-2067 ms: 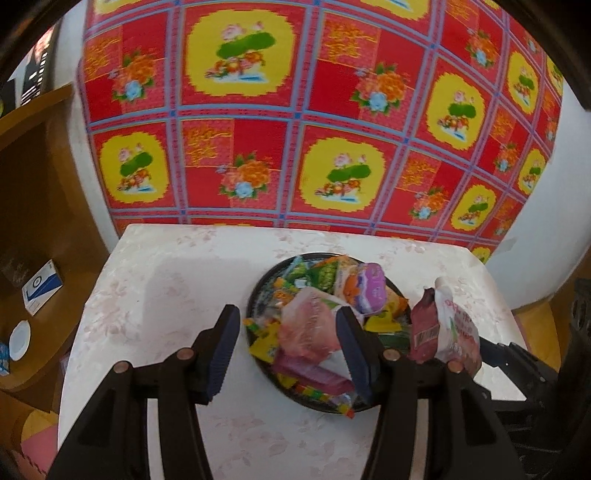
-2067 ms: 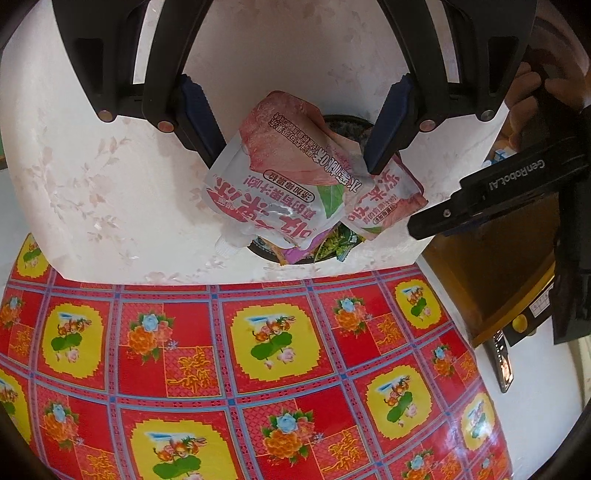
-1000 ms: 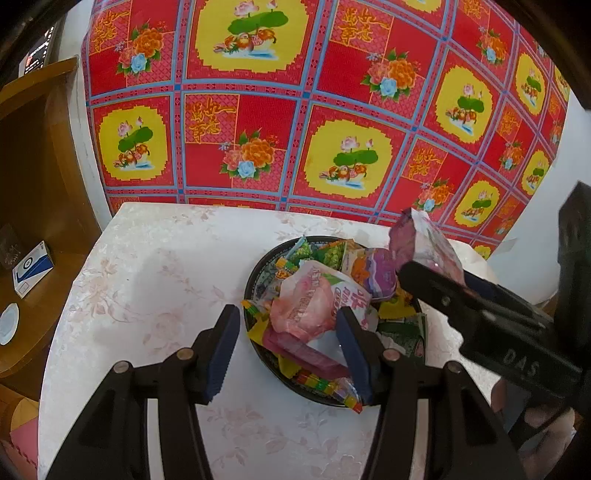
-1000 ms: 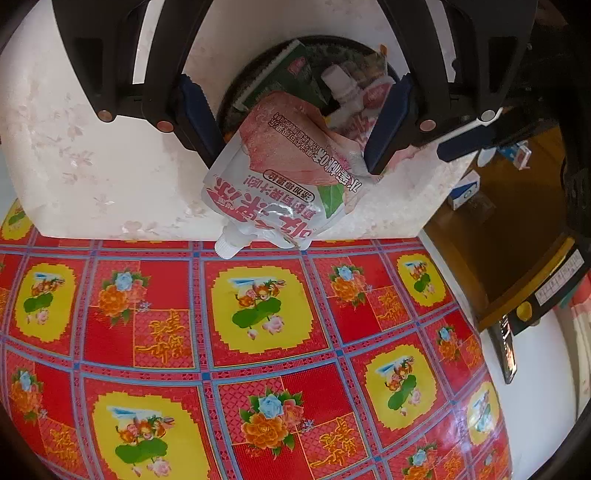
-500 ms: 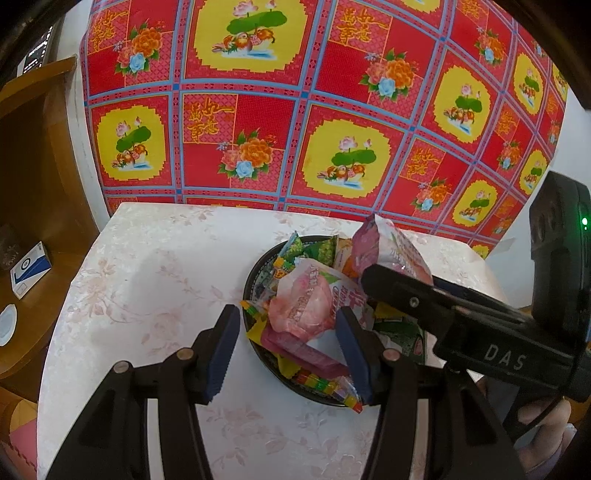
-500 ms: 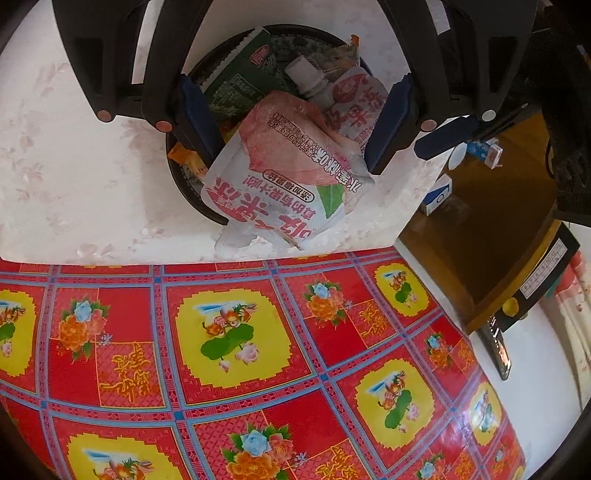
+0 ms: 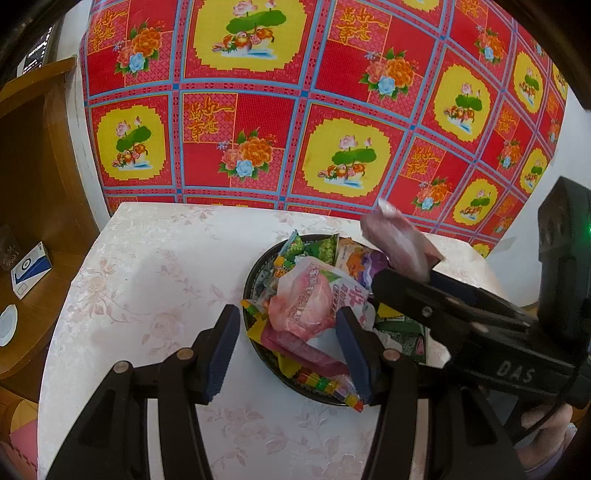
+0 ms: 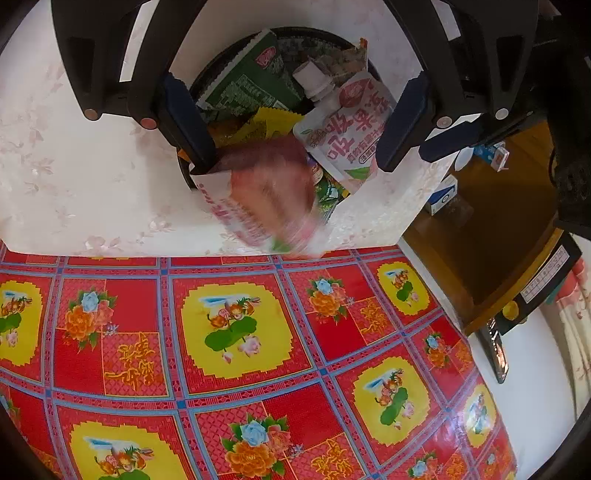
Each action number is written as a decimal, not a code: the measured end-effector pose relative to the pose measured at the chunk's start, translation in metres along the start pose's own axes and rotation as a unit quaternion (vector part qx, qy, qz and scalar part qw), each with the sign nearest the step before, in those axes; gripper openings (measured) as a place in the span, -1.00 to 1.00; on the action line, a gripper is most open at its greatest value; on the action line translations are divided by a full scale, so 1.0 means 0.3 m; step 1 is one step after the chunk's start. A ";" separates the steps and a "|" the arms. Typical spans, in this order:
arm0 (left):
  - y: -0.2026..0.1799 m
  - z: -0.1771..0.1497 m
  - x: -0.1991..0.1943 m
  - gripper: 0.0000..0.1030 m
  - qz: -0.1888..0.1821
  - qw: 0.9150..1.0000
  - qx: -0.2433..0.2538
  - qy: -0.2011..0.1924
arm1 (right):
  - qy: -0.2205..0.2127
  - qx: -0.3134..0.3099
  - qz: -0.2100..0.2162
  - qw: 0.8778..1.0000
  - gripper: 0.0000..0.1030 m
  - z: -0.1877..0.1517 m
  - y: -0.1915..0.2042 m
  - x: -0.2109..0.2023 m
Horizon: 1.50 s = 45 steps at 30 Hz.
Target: Organize snacks
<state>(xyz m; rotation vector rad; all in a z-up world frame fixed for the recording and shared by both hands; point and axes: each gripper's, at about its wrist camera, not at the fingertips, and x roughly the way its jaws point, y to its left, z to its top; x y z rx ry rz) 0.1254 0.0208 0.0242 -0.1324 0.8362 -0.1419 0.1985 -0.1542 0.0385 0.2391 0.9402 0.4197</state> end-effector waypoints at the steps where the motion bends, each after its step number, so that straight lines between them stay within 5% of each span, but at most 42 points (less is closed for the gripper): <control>1: -0.001 0.000 0.000 0.11 0.000 1.000 0.000 0.000 | 0.000 -0.001 0.000 1.000 0.75 -0.001 0.002 -0.005; 25: -0.017 -0.028 -0.028 0.11 0.001 1.000 0.006 -0.014 | -0.007 -0.008 0.004 1.000 0.75 -0.056 0.029 -0.117; 45: -0.063 -0.101 -0.096 0.11 -0.001 1.000 0.025 -0.011 | -0.017 -0.024 -0.035 0.999 0.75 -0.164 0.059 -0.219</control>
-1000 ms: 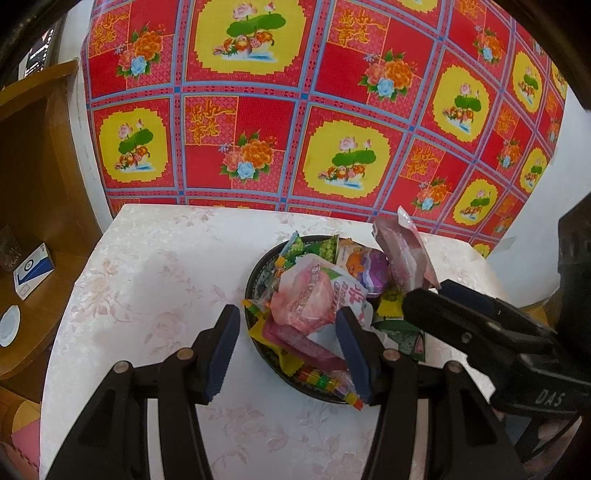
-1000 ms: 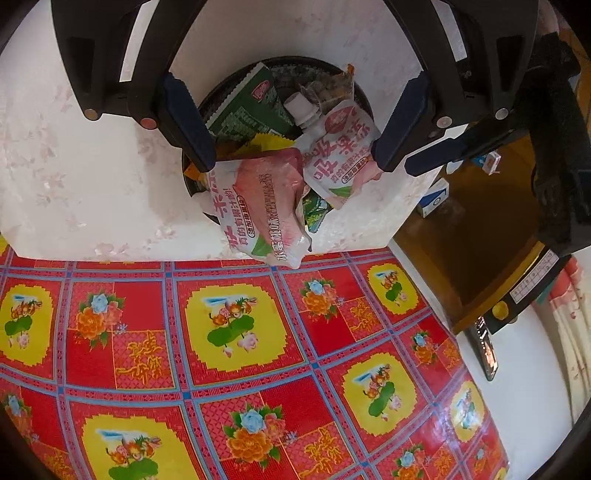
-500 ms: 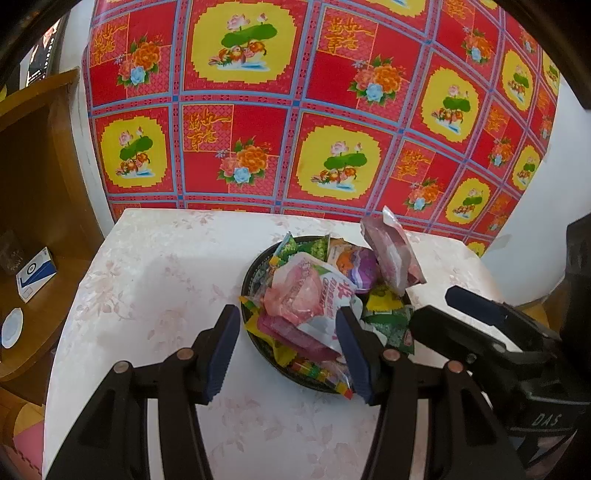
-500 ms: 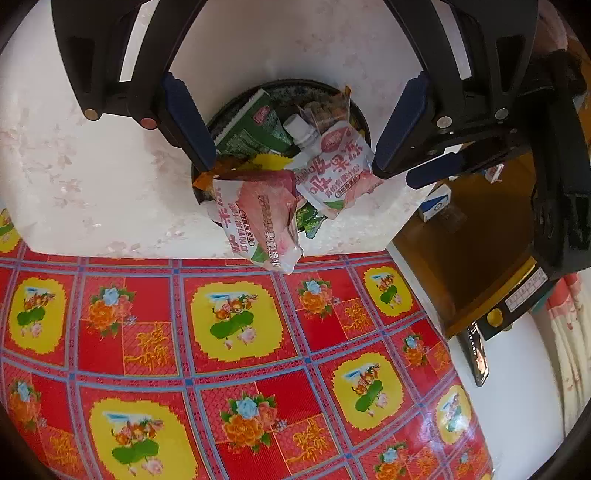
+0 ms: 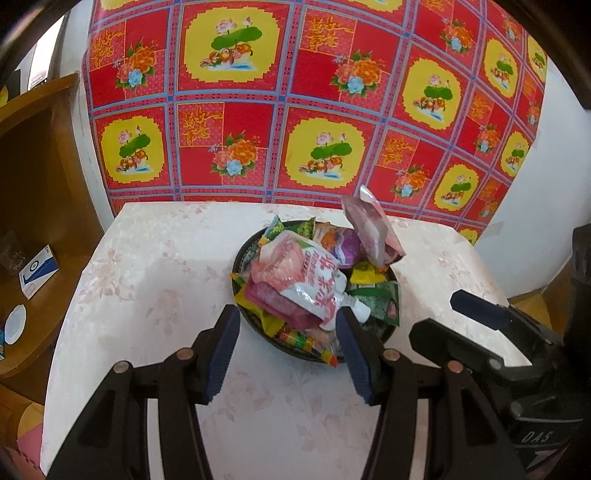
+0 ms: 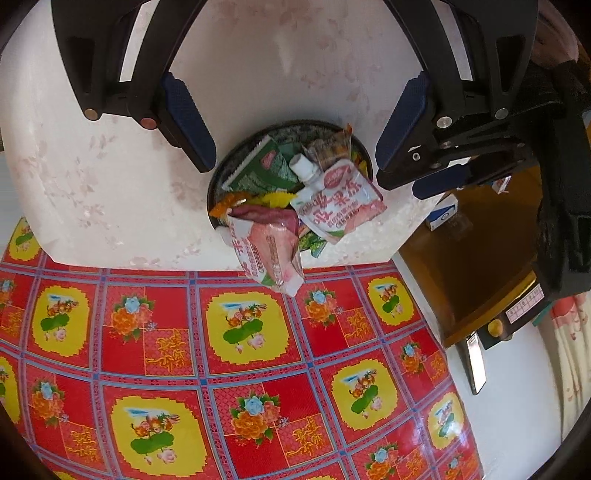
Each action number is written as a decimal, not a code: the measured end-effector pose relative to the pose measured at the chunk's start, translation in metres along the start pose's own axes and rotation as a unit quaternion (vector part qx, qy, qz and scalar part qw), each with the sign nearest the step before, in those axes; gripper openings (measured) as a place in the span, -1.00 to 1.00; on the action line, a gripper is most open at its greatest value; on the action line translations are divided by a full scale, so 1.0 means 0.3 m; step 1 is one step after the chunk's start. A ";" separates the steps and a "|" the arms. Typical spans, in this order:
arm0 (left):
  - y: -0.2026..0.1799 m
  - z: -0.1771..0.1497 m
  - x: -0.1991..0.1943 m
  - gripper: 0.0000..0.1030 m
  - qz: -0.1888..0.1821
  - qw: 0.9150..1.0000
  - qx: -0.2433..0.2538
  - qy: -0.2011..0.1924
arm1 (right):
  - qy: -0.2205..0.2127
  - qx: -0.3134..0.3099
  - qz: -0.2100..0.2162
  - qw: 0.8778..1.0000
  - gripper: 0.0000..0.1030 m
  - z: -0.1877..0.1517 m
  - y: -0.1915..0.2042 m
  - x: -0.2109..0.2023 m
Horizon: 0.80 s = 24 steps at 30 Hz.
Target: Organize snacks
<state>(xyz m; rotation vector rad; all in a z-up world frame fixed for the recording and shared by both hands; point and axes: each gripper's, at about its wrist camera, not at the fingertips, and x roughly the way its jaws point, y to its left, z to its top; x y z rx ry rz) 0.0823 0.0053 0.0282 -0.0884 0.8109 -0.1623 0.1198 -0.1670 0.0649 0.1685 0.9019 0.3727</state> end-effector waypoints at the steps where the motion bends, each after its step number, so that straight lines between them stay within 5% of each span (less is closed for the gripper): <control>1: -0.003 -0.003 -0.004 0.11 0.000 1.000 0.000 0.001 | 0.000 0.000 -0.002 1.000 0.75 -0.007 0.001 -0.005; 24: -0.025 -0.086 -0.002 0.13 0.022 1.000 0.001 0.022 | -0.001 0.007 -0.032 0.999 0.75 -0.086 -0.006 -0.051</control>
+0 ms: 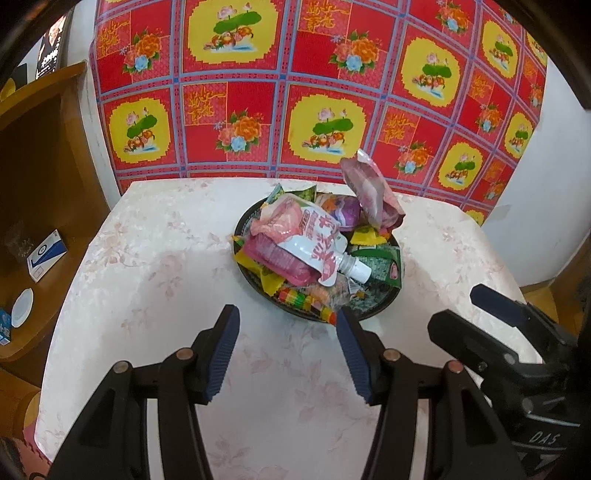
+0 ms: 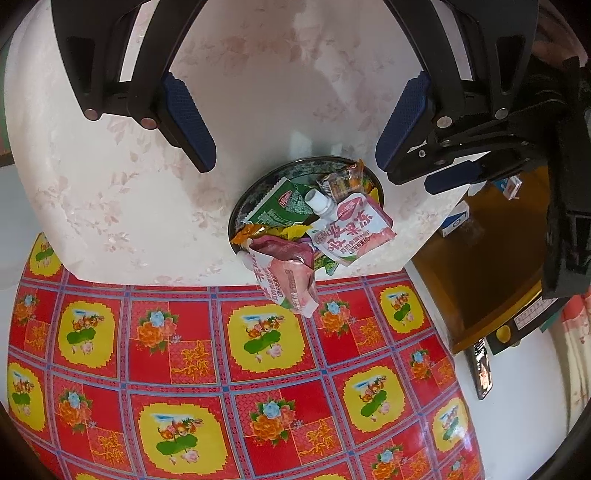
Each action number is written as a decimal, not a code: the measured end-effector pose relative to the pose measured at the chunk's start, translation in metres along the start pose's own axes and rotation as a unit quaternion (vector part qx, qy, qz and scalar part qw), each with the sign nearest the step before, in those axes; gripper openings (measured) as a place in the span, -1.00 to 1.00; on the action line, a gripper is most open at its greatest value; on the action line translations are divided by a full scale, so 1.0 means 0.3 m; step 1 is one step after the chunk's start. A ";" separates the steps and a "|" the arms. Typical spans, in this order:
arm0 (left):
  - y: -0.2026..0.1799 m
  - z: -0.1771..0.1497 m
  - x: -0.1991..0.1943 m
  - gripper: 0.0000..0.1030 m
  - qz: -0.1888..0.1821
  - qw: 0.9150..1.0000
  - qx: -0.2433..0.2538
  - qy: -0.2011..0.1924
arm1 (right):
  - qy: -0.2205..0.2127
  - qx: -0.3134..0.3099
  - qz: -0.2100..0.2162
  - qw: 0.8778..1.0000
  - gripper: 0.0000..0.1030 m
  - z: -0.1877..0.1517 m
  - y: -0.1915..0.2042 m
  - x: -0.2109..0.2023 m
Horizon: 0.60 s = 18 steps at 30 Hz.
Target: Organize snacks
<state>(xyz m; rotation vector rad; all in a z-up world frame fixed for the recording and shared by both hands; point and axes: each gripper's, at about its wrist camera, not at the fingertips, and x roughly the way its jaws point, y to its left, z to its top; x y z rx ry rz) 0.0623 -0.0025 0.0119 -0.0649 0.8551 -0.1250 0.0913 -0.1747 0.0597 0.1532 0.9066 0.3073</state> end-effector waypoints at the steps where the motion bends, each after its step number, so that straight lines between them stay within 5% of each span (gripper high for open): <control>1: 0.000 -0.001 0.001 0.15 0.001 1.000 0.000 0.000 | 0.000 0.001 0.000 1.000 0.75 0.000 -0.001 0.000; 18: -0.007 0.002 0.009 0.16 0.002 1.000 -0.001 0.004 | 0.005 0.006 0.001 1.000 0.75 -0.005 -0.007 0.010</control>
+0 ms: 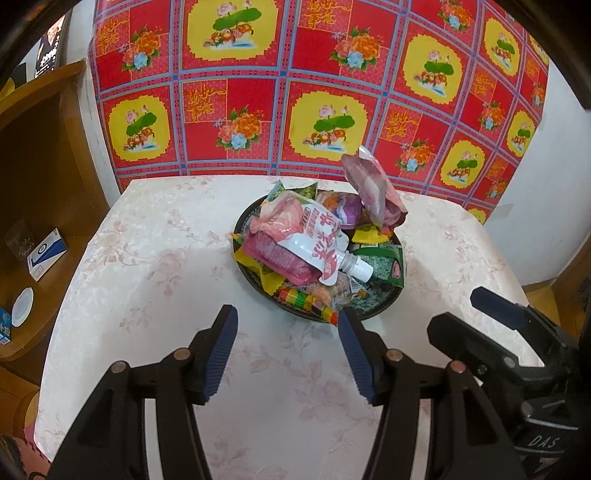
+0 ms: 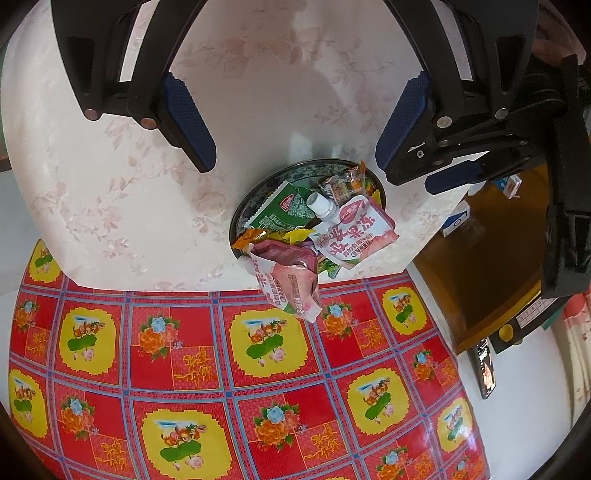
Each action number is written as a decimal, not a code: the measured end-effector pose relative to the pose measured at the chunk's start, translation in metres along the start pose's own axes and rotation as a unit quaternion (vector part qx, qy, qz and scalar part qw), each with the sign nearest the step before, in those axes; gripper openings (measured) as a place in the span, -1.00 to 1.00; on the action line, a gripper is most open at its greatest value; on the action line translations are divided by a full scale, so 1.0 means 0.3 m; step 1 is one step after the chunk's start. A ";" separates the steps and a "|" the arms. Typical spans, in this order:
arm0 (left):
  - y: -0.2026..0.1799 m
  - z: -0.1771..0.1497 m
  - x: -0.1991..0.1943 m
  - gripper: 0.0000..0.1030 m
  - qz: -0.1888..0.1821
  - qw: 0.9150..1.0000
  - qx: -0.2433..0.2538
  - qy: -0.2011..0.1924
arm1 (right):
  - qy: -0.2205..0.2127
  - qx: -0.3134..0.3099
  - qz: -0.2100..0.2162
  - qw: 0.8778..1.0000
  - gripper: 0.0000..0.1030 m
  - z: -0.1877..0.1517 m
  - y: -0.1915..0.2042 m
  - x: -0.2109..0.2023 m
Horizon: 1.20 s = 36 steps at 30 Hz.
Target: Organize snacks
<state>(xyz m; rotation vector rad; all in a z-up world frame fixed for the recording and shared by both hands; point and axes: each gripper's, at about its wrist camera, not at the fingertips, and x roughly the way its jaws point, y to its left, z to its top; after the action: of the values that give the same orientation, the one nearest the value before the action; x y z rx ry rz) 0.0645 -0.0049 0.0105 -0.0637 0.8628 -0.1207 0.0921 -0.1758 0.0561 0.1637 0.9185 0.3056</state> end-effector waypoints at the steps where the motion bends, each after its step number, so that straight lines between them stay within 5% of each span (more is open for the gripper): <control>1: 0.000 0.000 0.000 0.16 0.000 1.000 0.000 0.000 | 0.000 0.000 0.000 1.000 0.75 0.000 0.000 0.001; 36: 0.000 -0.009 0.007 0.16 0.001 1.000 0.001 0.003 | 0.004 0.004 0.000 1.000 0.75 -0.008 0.001 0.009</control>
<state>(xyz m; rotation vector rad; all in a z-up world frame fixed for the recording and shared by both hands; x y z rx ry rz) 0.0639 -0.0054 0.0073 -0.0606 0.8682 -0.1203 0.0916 -0.1746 0.0527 0.1702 0.9272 0.3035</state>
